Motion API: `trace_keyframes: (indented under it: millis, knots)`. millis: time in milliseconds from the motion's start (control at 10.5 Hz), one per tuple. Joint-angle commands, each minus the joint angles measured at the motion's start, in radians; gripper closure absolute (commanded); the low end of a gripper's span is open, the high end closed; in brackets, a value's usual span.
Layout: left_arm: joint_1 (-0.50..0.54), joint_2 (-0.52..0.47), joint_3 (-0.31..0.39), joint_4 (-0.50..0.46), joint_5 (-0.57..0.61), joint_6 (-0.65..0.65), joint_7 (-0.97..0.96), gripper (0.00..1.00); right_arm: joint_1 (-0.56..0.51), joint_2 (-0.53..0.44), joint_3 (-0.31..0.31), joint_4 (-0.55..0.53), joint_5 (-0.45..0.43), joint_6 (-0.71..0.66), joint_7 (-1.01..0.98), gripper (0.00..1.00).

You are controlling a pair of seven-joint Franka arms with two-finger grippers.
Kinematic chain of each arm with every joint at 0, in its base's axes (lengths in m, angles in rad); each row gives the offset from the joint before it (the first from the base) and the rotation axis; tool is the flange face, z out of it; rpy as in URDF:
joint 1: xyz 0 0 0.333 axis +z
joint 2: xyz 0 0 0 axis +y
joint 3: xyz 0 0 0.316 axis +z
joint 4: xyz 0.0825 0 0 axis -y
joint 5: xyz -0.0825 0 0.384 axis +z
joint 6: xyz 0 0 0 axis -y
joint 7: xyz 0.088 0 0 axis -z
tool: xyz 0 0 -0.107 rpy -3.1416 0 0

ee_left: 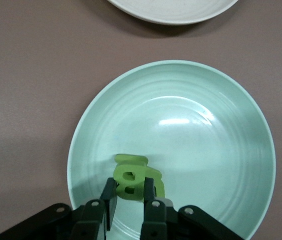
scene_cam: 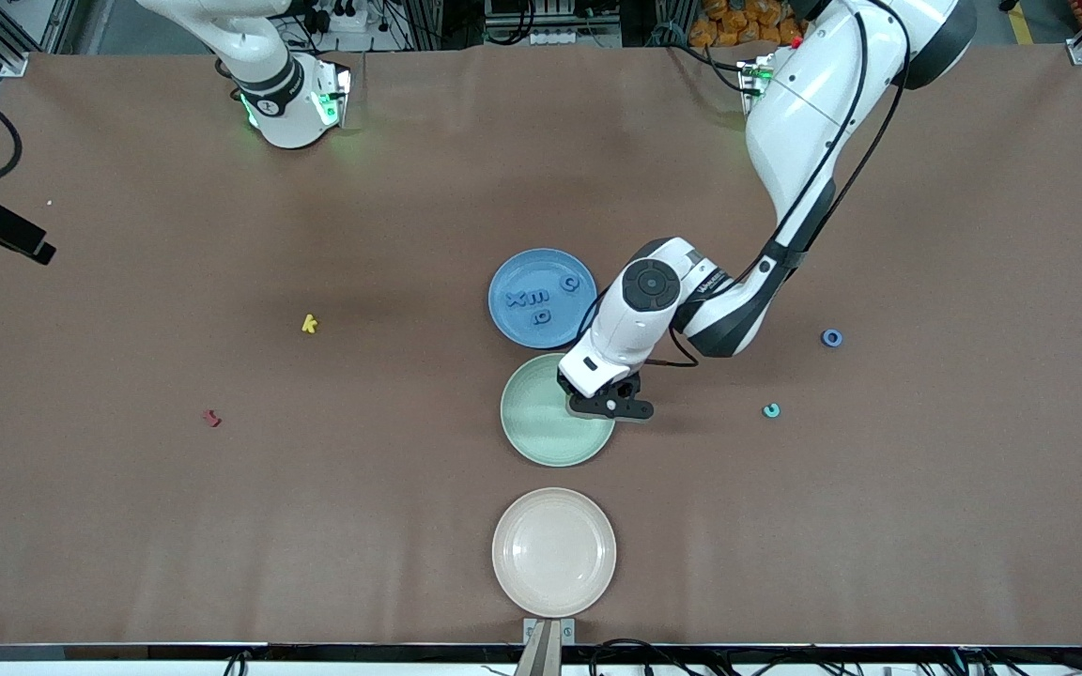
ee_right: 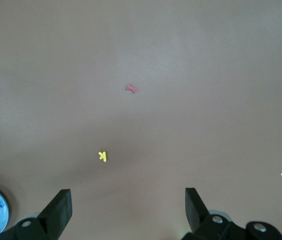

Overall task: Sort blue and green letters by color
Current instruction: 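Lower the green B onto the green plate and open the left gripper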

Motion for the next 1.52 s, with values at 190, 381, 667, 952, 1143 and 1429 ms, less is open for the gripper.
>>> trace_keyframes:
  millis: [190,381,667,952,1143,1429]
  knots:
    - [-0.062,0.030,0.009,0.054,-0.003,-0.008,-0.014,0.93,0.004,-0.003,-0.009,-0.024,0.020,0.025,-0.015,0.00]
    - [-0.061,0.038,0.010,0.054,0.003,-0.008,-0.006,0.90,0.004,-0.003,-0.007,-0.015,0.023,0.028,-0.014,0.00]
    - [-0.058,0.041,0.019,0.054,0.003,-0.008,0.002,0.83,0.006,-0.003,-0.007,-0.012,0.023,0.026,-0.023,0.00]
    - [-0.059,0.038,0.026,0.053,0.012,-0.008,0.005,0.00,0.006,-0.003,-0.006,-0.016,0.023,0.014,-0.110,0.00]
    - [-0.059,0.033,0.026,0.054,0.017,-0.008,0.003,0.00,0.008,0.000,0.002,-0.018,0.023,0.014,-0.118,0.00]
    - [-0.047,-0.002,0.026,0.054,0.017,-0.008,-0.004,0.00,0.015,0.001,0.012,-0.018,0.047,0.016,-0.118,0.00]
